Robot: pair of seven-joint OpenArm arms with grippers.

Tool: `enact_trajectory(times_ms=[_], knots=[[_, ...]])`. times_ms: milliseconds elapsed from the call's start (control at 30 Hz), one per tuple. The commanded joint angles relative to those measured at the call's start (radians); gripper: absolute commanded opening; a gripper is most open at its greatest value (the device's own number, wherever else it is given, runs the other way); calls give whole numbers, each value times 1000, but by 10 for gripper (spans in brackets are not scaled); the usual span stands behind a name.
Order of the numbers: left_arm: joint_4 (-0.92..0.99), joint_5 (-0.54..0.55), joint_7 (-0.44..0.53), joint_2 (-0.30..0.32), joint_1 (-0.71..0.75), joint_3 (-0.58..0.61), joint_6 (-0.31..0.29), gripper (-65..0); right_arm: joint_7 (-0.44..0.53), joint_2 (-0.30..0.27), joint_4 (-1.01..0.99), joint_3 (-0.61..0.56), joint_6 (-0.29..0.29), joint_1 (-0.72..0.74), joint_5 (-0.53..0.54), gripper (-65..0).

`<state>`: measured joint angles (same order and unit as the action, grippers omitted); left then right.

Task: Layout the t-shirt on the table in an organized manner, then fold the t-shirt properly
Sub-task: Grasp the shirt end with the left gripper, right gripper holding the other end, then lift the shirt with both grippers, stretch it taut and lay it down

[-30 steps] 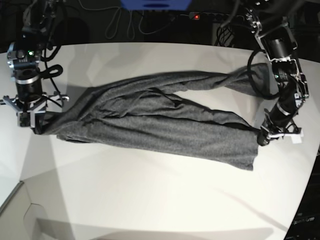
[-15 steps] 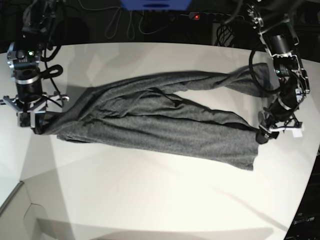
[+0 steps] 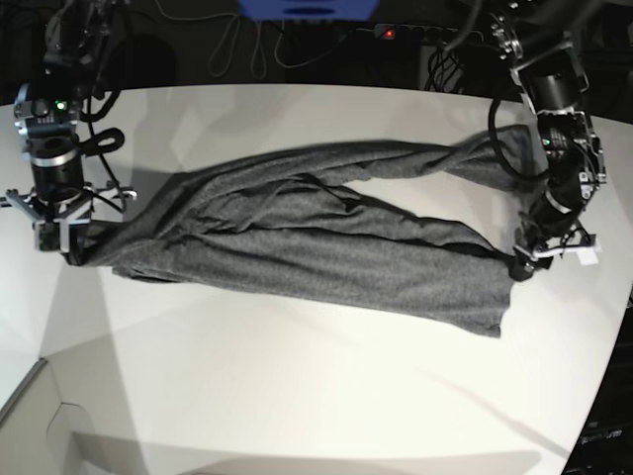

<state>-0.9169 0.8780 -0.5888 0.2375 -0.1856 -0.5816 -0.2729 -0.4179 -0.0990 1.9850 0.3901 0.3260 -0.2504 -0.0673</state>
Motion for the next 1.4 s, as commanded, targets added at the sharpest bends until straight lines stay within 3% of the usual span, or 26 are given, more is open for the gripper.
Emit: enact_trajectory(times_ms=[0,67,100,300,467,633,800,967,1067,1267,1367], knots=[[-9,8,-1,12,-30,13,-1,-499,27,-8,17,4,-8,6,5,-650],[-9,8,-1,12,-39,48,-1,-637,27,-8,17,4,-8,6,5,-650],[-9,8,-1,13,-39,64,-1,-650,27,-8,17,4,-8,6,5,-650],[-31,17,-6,15,-51,73,-2,-648,27,-8,17,4,-8,6,5,-650],[-178,36,-10,13,-25,71,-2,-649,27,-8,17,4,-8,4,5,-650],[-351,180,-10,24,61,71,5,-649,27,-8,17,4,-8,4,4,-650],[-460,318,-10,82,145,67,5,-649,29,-9,17,7,-8,4,4,-650],[-586,429,-21,109,281,-68,1,-649,34,-12,20,11,-8,4,4,-650],[-634,470,-84,122,349,-170,-2,-649,34,-8,20,39,-8,3,5,-650],[-643,594,-159,128,484,-343,-2,-649,34,-8,18,39,-8,1,5,-650],[-643,606,-165,128,547,-400,-2,-649,34,-8,18,36,-8,-16,5,-650]])
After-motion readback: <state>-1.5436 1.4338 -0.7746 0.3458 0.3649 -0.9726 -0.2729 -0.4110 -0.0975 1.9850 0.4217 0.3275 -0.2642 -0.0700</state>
